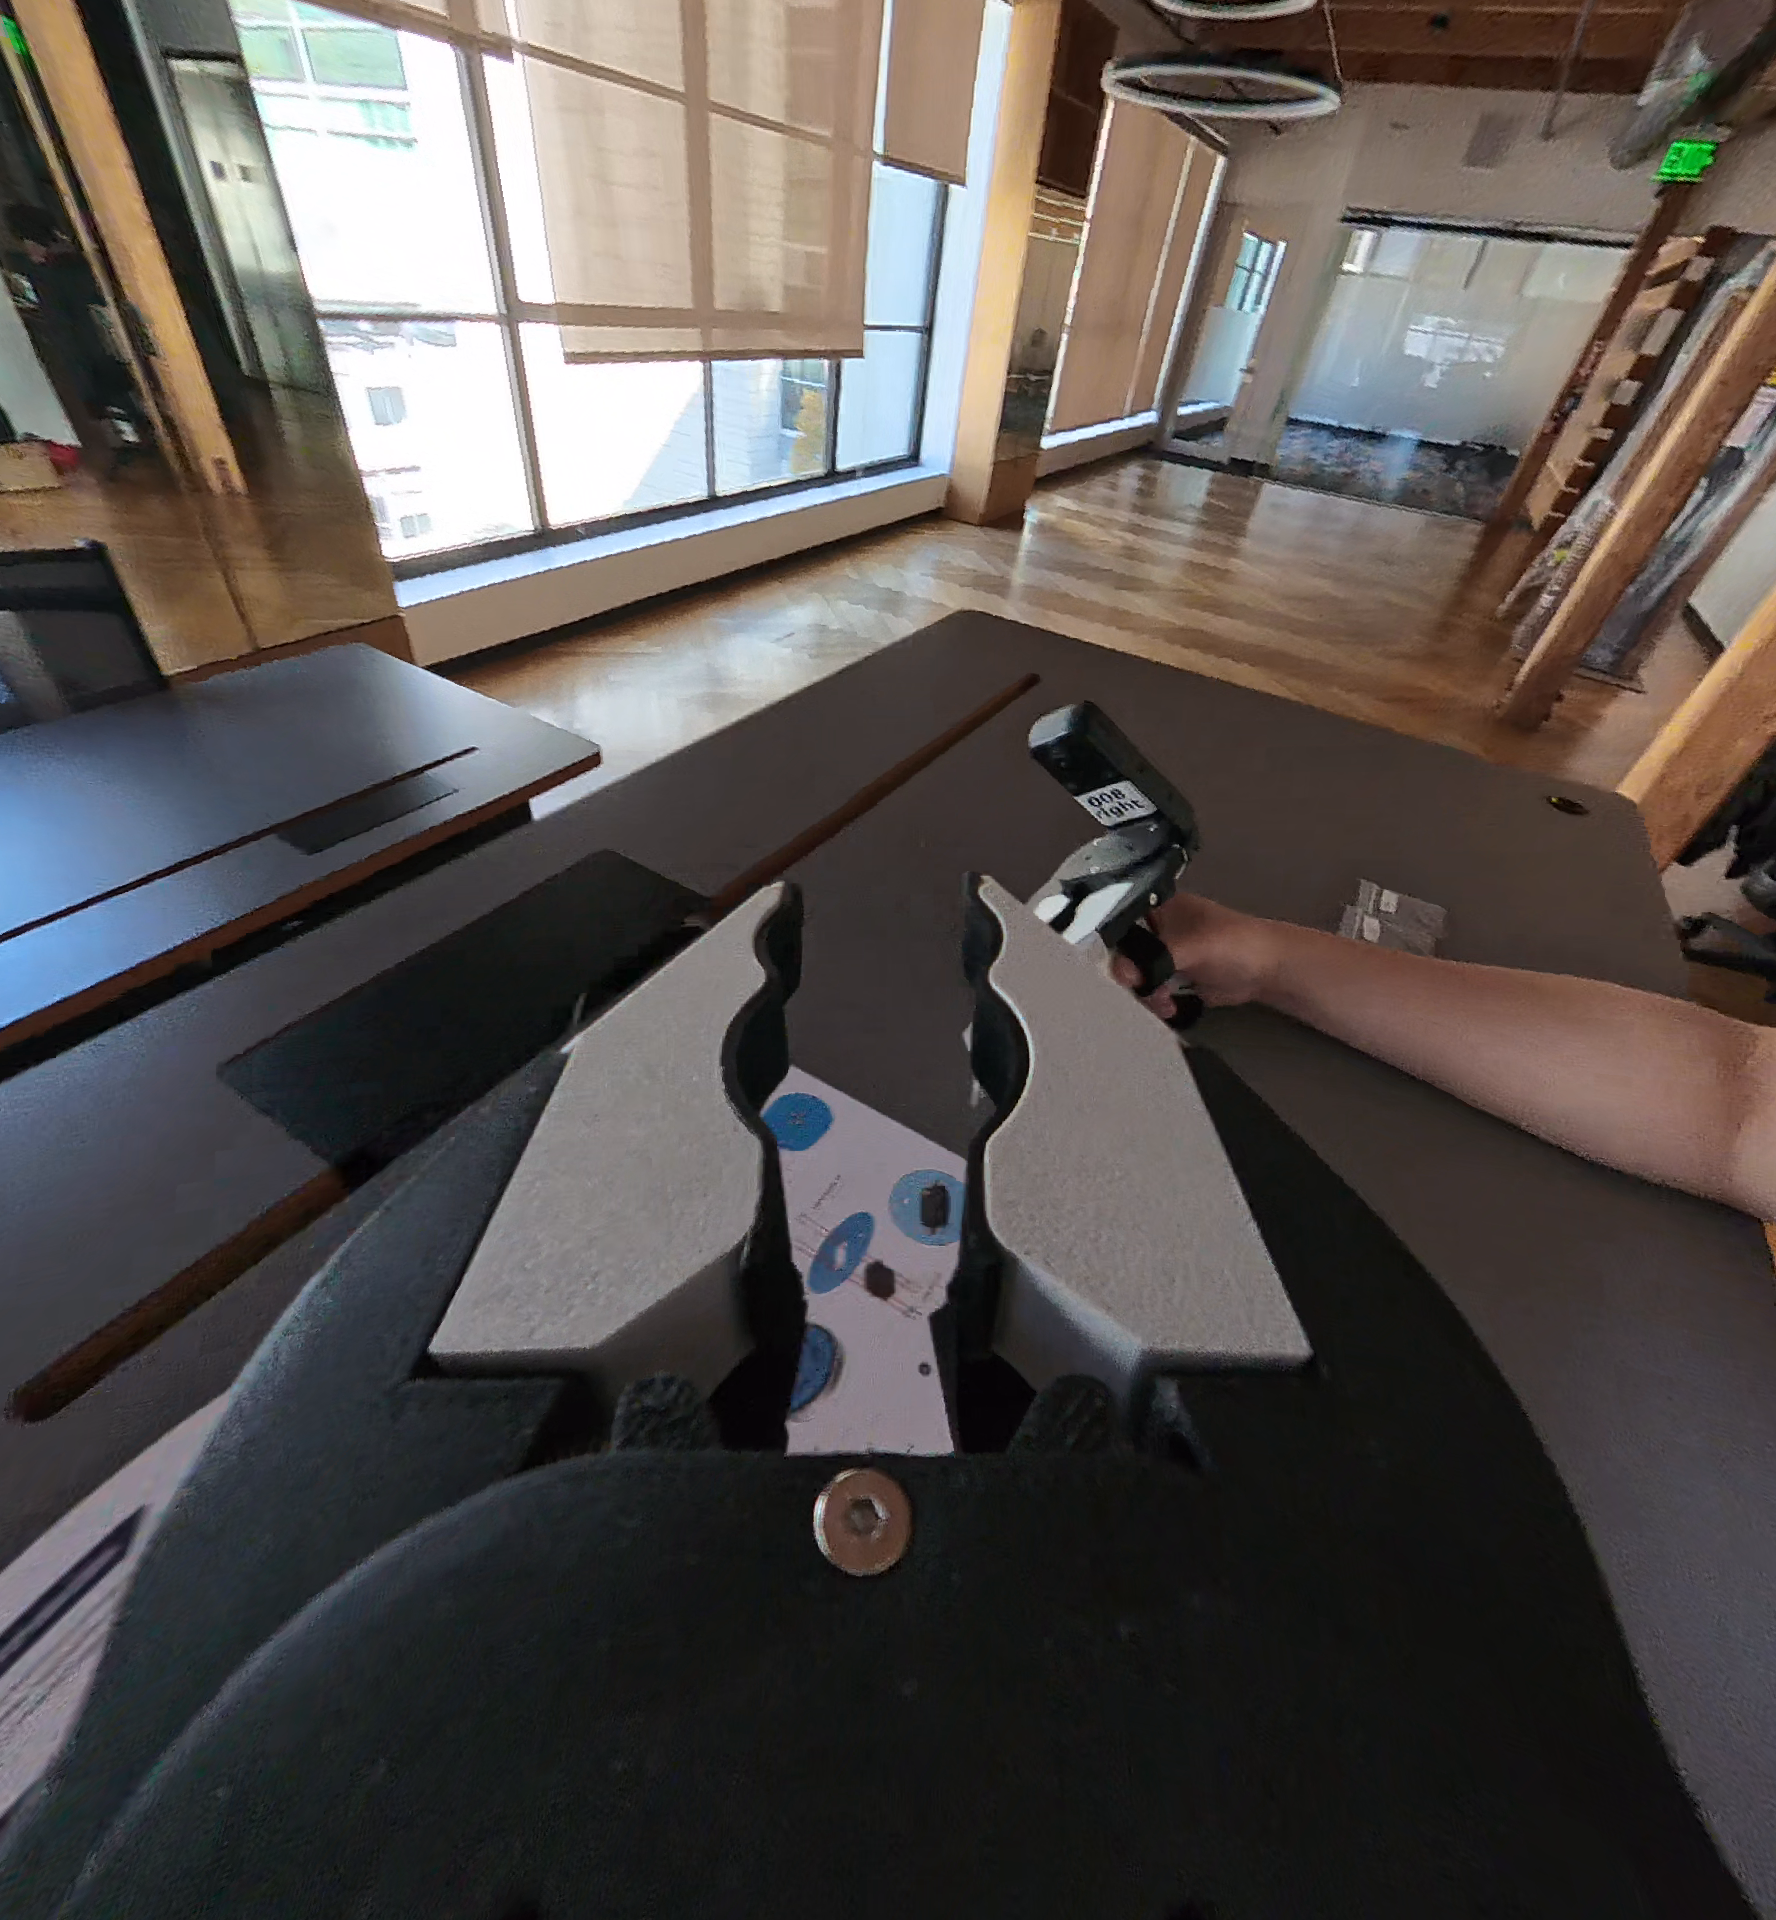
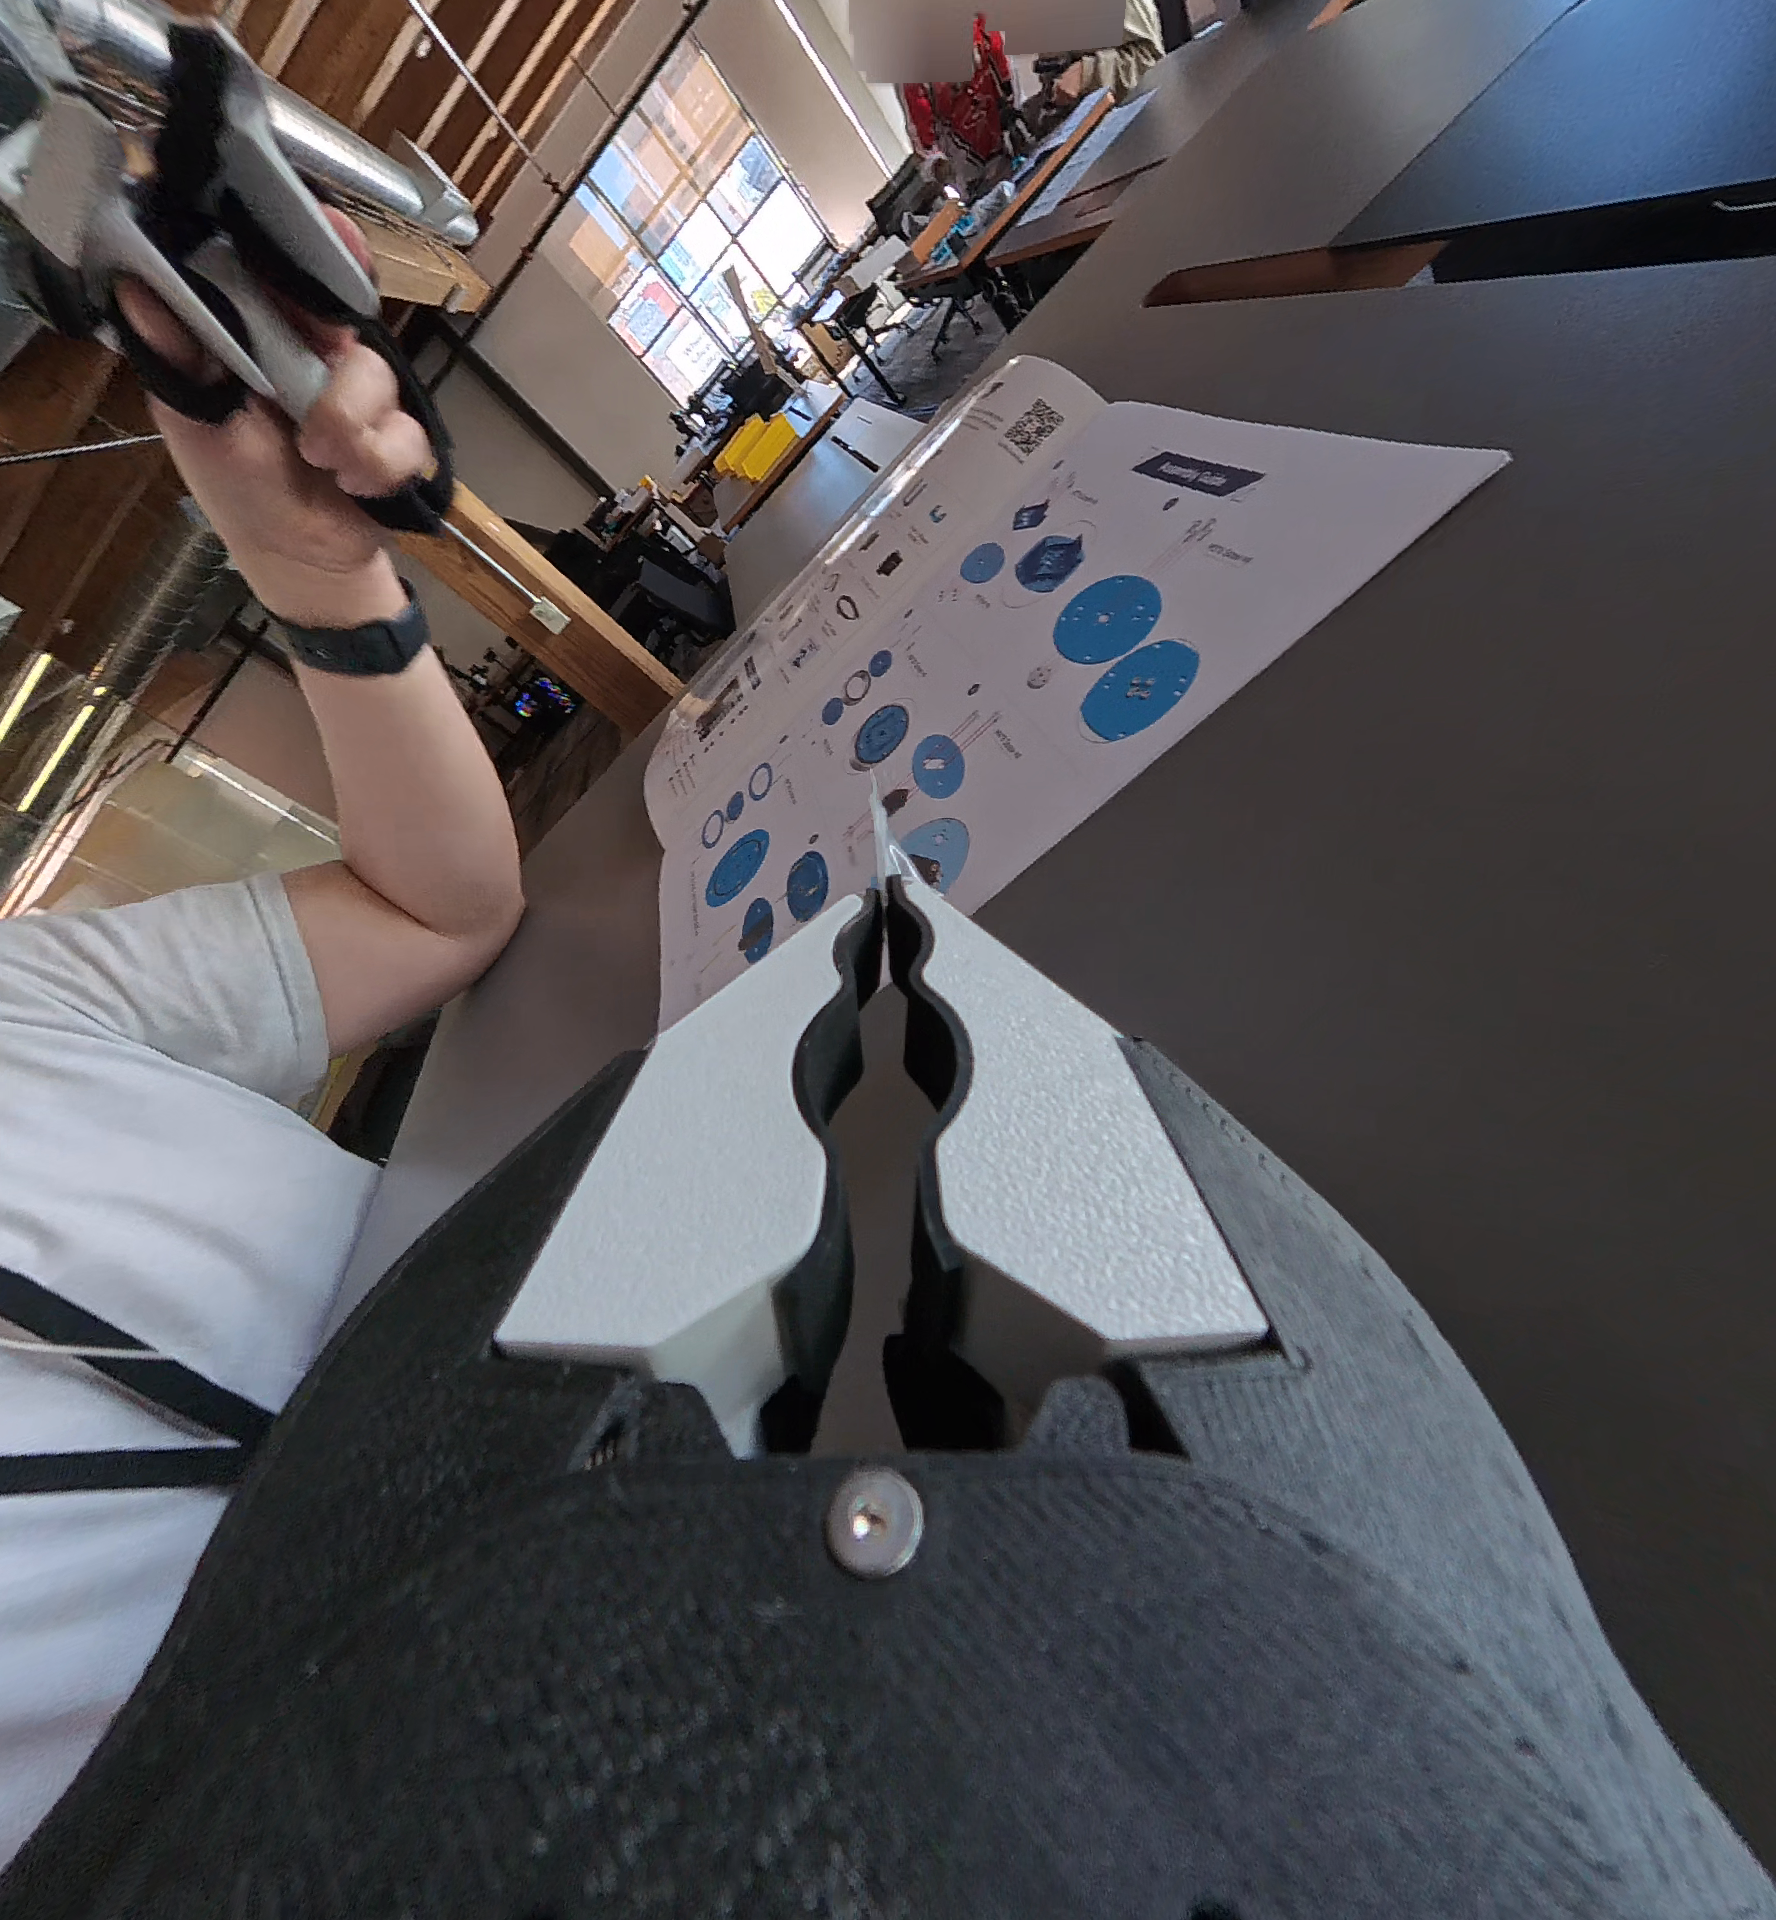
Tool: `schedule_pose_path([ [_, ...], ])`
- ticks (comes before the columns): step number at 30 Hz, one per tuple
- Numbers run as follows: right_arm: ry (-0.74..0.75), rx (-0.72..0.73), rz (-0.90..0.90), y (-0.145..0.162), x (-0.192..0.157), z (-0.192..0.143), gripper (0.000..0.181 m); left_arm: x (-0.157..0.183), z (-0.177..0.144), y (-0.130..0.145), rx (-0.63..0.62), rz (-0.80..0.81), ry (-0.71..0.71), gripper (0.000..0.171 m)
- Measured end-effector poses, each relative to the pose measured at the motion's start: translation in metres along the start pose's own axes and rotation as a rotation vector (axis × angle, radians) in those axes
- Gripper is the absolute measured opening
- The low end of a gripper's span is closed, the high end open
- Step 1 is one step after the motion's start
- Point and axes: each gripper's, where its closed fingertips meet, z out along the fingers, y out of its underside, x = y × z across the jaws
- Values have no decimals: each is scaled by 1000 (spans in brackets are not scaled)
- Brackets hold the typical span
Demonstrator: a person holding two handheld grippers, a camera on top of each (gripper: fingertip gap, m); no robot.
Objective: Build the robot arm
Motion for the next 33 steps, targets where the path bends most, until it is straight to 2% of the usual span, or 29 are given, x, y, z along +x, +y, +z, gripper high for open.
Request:
schedule_pose_path([
  [4, -69, 50, -18, -6, -11, -5, 0, 24, 63, 45, -95, 42, 99, 29],
  [7, -114, 47, -11, -6, -16, -5, 0, 47, 104, 69, -141, -23, 273, 29],
  [9, -128, 26, -1, -4, -17, -3, 0, 50, 127, 82, -156, -59, 330, 31],
  [11, -146, 5, -6, -1, -19, -1, 0, 49, 141, 107, -240, -59, 363, 33],
  [14, -161, -2, -9, 0, -22, 1, 0, 56, 146, 129, -270, -110, 417, 31],
  [18, -175, -21, -8, 3, -24, 2, 0, 55, 149, 170, -428, -60, 390, 33],
  [21, -179, -52, -5, 7, -25, 4, 0, 60, 154, 181, -456, -85, 393, 24],
  [23, -174, -77, 6, 10, -24, 6, 0, 68, 152, 184, -466, -111, 445, 1],
  [29, -143, -160, 20, 21, -18, 8, 3, 65, 154, 196, -511, -169, 433, 0],
  [33, -107, -146, 17, 17, -11, 6, 2, 60, 156, 195, -506, -201, 411, 0],
])
